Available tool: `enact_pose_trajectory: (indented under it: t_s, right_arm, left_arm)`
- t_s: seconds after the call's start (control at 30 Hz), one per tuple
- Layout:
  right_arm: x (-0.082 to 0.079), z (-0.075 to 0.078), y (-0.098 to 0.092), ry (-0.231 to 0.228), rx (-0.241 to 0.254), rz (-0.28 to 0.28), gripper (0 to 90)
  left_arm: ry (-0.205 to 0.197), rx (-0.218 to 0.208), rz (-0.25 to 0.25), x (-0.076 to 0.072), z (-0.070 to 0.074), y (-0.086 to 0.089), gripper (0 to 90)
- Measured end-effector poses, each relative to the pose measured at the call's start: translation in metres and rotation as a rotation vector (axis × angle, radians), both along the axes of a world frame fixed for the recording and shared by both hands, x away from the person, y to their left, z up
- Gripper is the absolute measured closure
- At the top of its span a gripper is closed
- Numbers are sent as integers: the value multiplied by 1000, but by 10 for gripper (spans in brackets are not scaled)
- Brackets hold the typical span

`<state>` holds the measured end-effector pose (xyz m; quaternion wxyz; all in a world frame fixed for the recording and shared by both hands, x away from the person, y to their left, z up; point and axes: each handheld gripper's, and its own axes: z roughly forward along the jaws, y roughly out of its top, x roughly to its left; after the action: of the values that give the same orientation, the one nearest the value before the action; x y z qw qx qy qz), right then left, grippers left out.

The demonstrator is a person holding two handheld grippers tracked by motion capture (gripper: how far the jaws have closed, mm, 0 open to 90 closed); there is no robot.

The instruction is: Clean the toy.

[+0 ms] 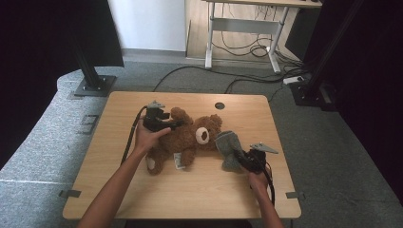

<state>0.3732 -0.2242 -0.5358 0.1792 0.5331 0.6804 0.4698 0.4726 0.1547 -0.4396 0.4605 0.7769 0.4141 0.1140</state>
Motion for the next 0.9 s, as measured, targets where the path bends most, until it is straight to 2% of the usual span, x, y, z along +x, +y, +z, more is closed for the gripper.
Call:
enact_pose_trajectory:
  t_s: [0.13, 0.2, 0.37, 0.57, 0.77, 0.9]
  right_arm:
    - [0, 0, -1, -1, 3, 0, 744]
    - [-1, 0, -1, -2, 3, -1, 743]
    - [-2, 0, -1, -6, -3, 0, 743]
    - [-3, 0, -2, -11, 1, -7, 743]
    - [-4, 1, -4, -16, 9, -17, 743]
    - [-6, 4, -7, -30, 27, -15, 743]
  left_arm:
    - [4, 24, 8, 8, 1, -11, 270]
    - [2, 30, 26, 11, 0, -13, 308]
    - [12, 32, 50, 14, -3, -10, 547]
    - [24, 10, 21, 12, -4, -5, 696]
    - [16, -18, -21, 1, -1, -1, 721]
    - [-7, -17, -41, -9, 2, -2, 728]
